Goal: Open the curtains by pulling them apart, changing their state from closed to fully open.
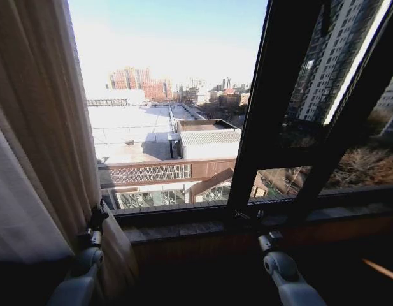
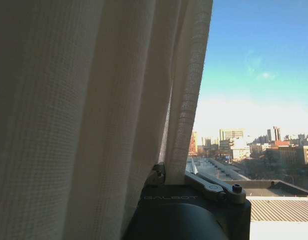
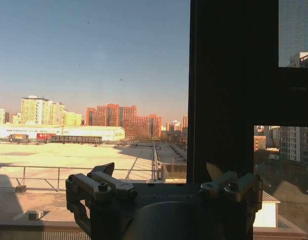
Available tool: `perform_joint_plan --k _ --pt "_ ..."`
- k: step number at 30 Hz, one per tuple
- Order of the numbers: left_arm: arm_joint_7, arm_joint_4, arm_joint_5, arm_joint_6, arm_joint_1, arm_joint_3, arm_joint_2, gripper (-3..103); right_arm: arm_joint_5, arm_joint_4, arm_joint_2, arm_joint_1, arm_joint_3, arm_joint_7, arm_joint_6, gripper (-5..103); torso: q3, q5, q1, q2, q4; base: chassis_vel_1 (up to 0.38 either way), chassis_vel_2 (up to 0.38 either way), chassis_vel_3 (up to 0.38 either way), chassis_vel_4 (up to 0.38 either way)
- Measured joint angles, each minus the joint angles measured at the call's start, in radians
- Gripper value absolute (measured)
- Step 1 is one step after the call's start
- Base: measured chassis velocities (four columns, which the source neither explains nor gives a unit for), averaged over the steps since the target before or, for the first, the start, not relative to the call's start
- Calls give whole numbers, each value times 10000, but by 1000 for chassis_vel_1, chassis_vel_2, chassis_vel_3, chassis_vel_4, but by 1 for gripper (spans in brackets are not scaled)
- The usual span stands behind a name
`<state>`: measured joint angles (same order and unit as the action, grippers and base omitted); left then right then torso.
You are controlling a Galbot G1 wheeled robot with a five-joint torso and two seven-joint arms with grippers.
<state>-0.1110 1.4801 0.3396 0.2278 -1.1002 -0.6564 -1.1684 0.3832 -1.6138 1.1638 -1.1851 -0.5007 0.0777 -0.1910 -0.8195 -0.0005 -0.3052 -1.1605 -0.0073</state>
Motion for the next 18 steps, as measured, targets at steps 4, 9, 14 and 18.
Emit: perform_joint_plan --k 4,9,14,18 --pt "-4 -21 -2 0 7 0 -1 0 0 0 0 0 0 0 0 100 -1 0 0 0 0 87 6 -91 -17" --pt "-6 -59 0 0 23 3 8 0 0 0 0 0 0 0 0 100 -6 9 -8 7 -7 0 0 0 0" --pt "-6 -97 29 19 22 -9 42 0 0 1 -1 1 -1 0 0 100 -6 9 -12 9 -7 0 0 0 0" --pt "-7 -121 65 35 13 -34 78 0 0 1 0 0 -1 0 0 100 -4 2 -7 7 -4 98 28 -68 -30"
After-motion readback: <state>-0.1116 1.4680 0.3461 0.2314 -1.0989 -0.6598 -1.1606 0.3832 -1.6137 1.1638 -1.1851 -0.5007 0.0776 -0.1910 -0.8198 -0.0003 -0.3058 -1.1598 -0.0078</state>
